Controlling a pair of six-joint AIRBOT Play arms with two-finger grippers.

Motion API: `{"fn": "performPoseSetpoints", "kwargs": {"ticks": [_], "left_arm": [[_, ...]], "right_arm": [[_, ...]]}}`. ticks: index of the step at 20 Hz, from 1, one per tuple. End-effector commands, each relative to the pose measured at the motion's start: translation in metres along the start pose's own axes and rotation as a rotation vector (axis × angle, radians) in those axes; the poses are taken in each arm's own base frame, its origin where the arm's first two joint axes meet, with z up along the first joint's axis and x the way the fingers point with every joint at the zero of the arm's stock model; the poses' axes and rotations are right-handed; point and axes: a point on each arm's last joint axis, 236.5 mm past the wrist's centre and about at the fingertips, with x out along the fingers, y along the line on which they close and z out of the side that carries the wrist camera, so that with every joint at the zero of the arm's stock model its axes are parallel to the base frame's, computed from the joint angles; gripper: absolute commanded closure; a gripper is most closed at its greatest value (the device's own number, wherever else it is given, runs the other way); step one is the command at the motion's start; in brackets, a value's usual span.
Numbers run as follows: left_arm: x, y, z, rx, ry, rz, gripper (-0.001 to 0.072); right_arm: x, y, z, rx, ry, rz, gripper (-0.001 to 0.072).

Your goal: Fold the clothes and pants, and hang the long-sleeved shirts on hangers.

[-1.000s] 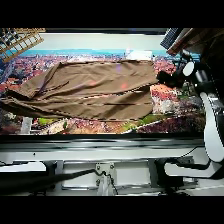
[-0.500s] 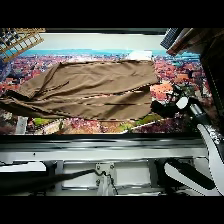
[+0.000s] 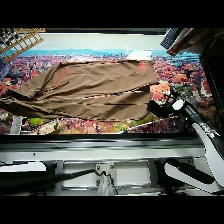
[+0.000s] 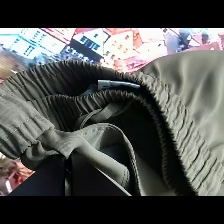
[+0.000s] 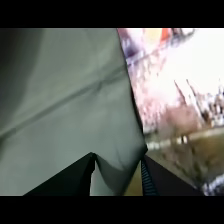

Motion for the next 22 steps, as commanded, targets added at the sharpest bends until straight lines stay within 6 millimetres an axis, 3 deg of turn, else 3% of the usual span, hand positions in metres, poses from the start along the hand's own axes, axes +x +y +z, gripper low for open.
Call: {"fn": "performPoseSetpoints", "kwargs": {"ticks": [1,3,5,7,13,15,18,22], "left_arm": [[0.0,0.0,-0.001,0.0,0.006,-0.001,0.0695],[0.0,-0.001,-0.004,0.001,0.015,-0.001,0.0695],[-0.002,0.0,-0.004,0.0,0.018,-0.002,0.0695],[-0.004,0.001,-0.002,-0.001,0.006,0.001,0.0695],[-0.005,0.01,0.001,-0.012,-0.008,0.014,0.0695],[-0.004,0.01,0.002,-0.011,-0.01,0.014,0.0695],[-0.002,0.01,0.0,-0.01,0.0,0.013,0.0695],[-0.001,0.01,-0.001,-0.011,0.003,0.013,0.0694]], "right_arm": [[0.006,0.013,0.013,0.067,-0.03,0.054,0.0403],[0.006,0.017,0.012,0.084,-0.023,0.067,0.069],[0.0,0.02,0.003,0.068,0.011,0.071,0.0687],[-0.022,0.02,-0.017,-0.029,0.07,0.055,0.0687],[-0.134,-0.014,-0.095,-0.291,0.246,-0.116,0.0685],[-0.154,-0.024,-0.102,-0.33,0.263,-0.163,0.0685],[-0.146,-0.031,-0.096,-0.326,0.282,-0.197,0.0667],[-0.092,-0.026,-0.061,-0.337,0.277,-0.177,0.0676]]}}
